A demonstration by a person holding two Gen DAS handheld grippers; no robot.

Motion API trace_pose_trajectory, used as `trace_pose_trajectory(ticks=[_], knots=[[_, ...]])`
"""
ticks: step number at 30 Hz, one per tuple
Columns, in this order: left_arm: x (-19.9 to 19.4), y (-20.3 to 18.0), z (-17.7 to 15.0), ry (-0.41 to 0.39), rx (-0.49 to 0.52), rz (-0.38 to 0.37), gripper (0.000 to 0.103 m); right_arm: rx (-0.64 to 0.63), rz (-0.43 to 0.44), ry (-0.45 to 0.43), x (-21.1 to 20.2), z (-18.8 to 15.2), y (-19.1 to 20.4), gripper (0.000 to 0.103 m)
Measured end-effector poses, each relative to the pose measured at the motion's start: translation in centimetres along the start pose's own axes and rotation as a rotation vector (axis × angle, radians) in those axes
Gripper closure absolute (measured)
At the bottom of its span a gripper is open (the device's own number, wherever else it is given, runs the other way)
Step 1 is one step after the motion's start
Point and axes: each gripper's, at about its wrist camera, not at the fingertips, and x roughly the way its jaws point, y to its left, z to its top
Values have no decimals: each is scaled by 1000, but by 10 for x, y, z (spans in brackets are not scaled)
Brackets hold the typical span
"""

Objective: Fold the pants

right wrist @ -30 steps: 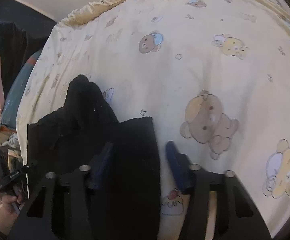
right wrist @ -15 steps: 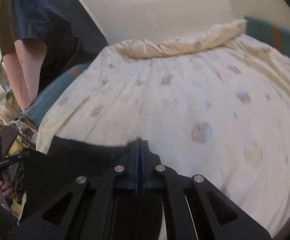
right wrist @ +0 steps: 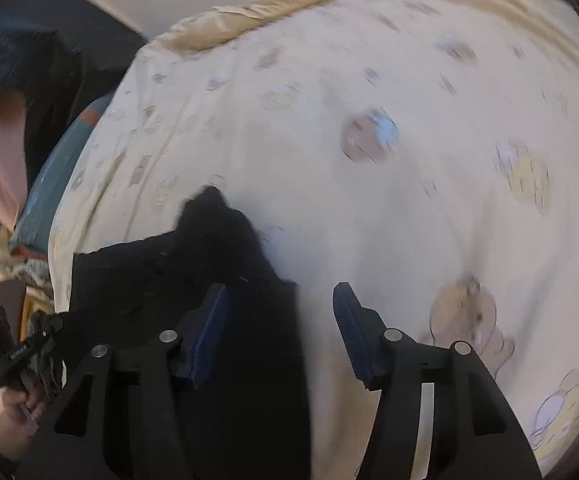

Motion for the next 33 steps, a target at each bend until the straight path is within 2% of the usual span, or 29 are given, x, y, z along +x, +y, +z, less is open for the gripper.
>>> trace_pose_trajectory(ticks=[2,4,6,11,14,17,18,21,22,24,26,27,29,33], knots=[[-1,2,-2,6,2,12,100,22,37,6,6,-4,-4,54],[-1,4,-4,12,0,14,100,8,34,-14,6,-7,-2,94],[-1,4,-5,23,-5,7,100,-25,45,-35,1,-9,6,103],[-4,2,-8,32,3,-13,100,-165,11,-143,-31,-12,39,103],[-4,0,-8,29,13,1,100,-126,-43,-165,-41,-4,37,103],[-2,2,-9,32,-6,-2,100,9,-32,-26,-14,1,14,82],[-2,2,-10,32,-6,-3,100,32,-33,5,-6,-1,9,68],[-1,1,-11,33,0,-1,100,81,-20,17,7,-6,-3,60],[0,2,-11,35,0,2,100,111,-5,21,12,-9,-8,54],[1,4,-12,40,-6,5,100,142,27,29,19,-12,-14,54],[2,6,-12,46,-12,4,100,127,58,15,19,-15,-11,76],[3,7,-12,46,-15,2,100,98,53,-3,16,-15,-6,98],[3,7,-12,46,-13,-3,100,15,23,-47,5,-15,9,98],[-4,9,-9,29,-33,-38,100,-110,32,-139,-21,-10,38,100]])
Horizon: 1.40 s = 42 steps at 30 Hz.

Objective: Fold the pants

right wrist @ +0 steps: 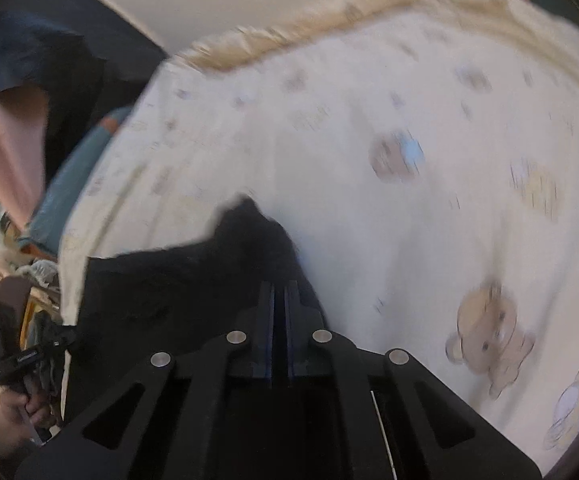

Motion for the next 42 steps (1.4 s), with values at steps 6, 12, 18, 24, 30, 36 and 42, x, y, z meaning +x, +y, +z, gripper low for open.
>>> trace_pose_trajectory(ticks=[6,12,18,24,30,36,42], knots=[[-33,5,22,-138,-33,-76,101,-140,11,-74,-8,40,34,100],[-11,14,50,-158,-20,17,101,-145,-53,-4,52,66,23,100],[43,19,50,-86,49,203,97,-94,-155,161,105,59,2,92],[34,22,39,-27,0,260,41,-46,-224,186,71,54,-11,75],[-17,8,3,-39,-7,191,26,1,-138,116,-27,21,3,48],[-68,-17,-54,17,-19,141,26,99,-63,33,-119,-46,33,45],[-111,-32,-115,51,-47,79,26,125,-68,136,-159,-151,72,38]])
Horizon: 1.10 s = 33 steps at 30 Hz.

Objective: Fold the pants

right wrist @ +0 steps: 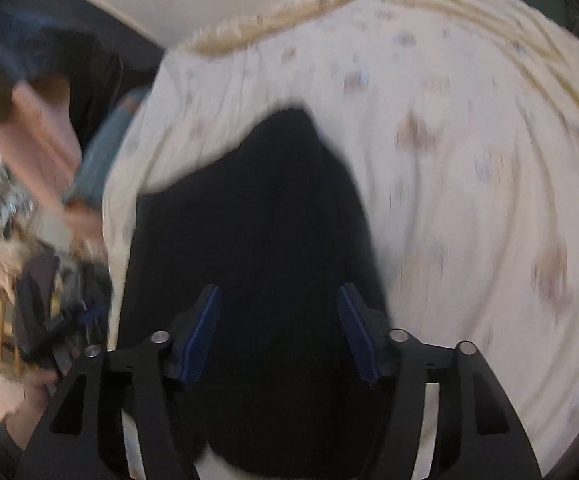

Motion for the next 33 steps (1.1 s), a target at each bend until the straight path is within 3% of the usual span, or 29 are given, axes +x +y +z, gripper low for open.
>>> trace_pose_trajectory(ticks=[4,7,11,12,13,14,17,20,23,27,33], knots=[[-12,0,-30,27,-3,-9,26,-75,-135,103,8,-50,3,36],[-18,1,-41,27,-14,-17,26,9,-142,153,13,-69,-14,36],[-21,5,-43,13,-16,-11,26,-52,-133,279,34,-76,-7,36],[-22,5,-44,9,-14,-7,26,-74,-132,336,45,-79,-4,48],[-22,6,-44,5,-9,-1,26,-95,-119,356,50,-81,-2,81],[-21,6,-44,3,-6,4,26,-129,-87,353,51,-79,3,92],[-16,8,-45,5,4,18,26,-147,19,269,37,-60,12,96],[-8,7,-47,16,12,26,26,-20,117,36,11,-16,-7,97],[3,2,-51,39,38,27,26,125,64,-55,21,23,-40,97],[19,-14,-61,94,139,17,26,316,-19,-86,55,47,-85,97],[37,-53,-67,132,253,-58,26,335,-7,-65,74,42,-92,97]])
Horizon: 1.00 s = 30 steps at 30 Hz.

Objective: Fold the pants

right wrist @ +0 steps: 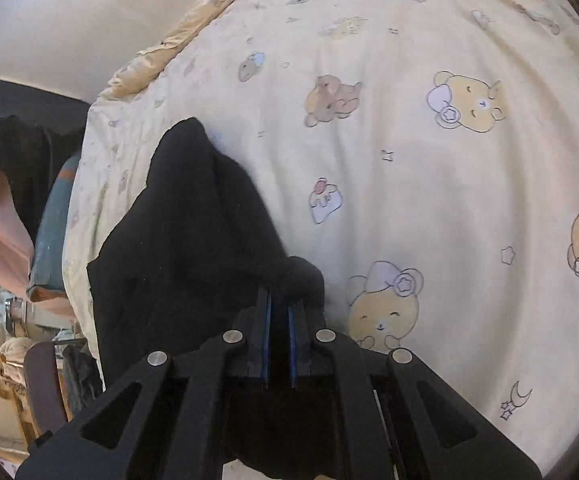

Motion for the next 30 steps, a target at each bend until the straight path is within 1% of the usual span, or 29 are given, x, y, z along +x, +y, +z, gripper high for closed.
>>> trace_pose_trajectory(ticks=[2,4,7,8,10,12,13,14,15,16,18,19,20,21,23,24,26,28,30], knots=[[7,-14,6,-1,40,-21,26,1,11,-1,0,1,-2,97],[18,-30,17,-1,49,-75,26,10,15,0,2,-2,-6,97],[49,-59,38,19,29,-201,26,12,12,14,4,-5,-5,97],[60,-68,45,24,23,-220,27,13,15,17,3,-6,-5,97],[85,-82,59,24,-20,-257,34,18,23,13,-1,-7,-7,97],[109,-88,68,57,-76,-281,35,32,36,18,-1,-8,-8,97],[125,-90,70,105,-108,-296,58,34,43,17,-2,-8,-8,97],[134,-90,71,141,-141,-313,77,33,45,17,-3,-9,-8,97],[135,-89,71,159,-165,-349,100,30,44,22,-3,-10,-8,97],[128,-90,70,141,-164,-375,99,25,47,27,-4,-10,-8,97],[89,-94,67,15,-77,-380,99,7,42,34,-7,-11,-7,97],[77,-95,64,1,-59,-382,99,-5,39,37,-11,-11,-5,97],[65,-92,62,8,-61,-394,100,-30,28,46,-16,-12,0,97],[44,-90,59,8,-48,-434,100,-55,17,53,-22,-12,6,97],[14,-89,54,-21,3,-422,100,-136,10,56,-41,-14,22,97],[-3,-88,51,-32,26,-440,100,-182,3,60,-50,-16,31,97],[-24,-87,49,-38,44,-427,100,-269,-1,103,-63,-21,48,97],[-35,-84,41,-5,50,-435,100,-324,12,146,-73,-24,59,97],[-40,-77,24,54,74,-440,100,-388,12,201,-85,-30,71,97]])
